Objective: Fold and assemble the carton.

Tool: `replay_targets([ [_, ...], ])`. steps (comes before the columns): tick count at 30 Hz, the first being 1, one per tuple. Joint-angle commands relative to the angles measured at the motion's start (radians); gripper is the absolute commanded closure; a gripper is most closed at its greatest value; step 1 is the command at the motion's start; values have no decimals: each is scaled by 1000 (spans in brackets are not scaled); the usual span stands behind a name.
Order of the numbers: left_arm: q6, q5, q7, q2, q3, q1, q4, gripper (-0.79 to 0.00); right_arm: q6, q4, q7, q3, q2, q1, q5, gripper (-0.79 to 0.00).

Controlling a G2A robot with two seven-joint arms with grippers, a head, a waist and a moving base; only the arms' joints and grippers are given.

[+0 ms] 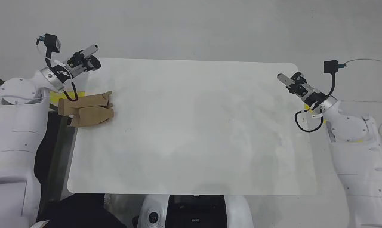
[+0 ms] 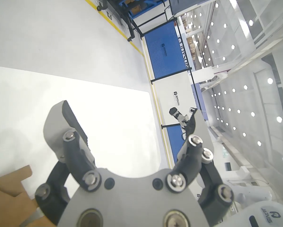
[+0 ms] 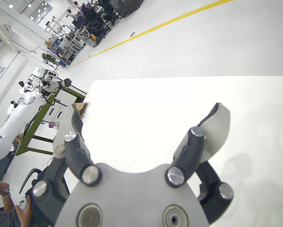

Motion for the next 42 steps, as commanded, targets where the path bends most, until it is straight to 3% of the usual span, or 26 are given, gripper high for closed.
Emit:
replay_targets([
  [1,-16,8,-19,2,-2,-14,32,-785,0,0,0,0,0,0,0,-785],
  [10,-79,14,-162,18,-27,-73,168,-785,0,0,0,0,0,0,0,-785],
  [16,-82,42,-194,29,-34,-106,230,-785,0,0,0,0,0,0,0,-785],
  [42,-82,43,-194,29,-34,-108,232,-785,0,0,0,0,0,0,0,-785],
])
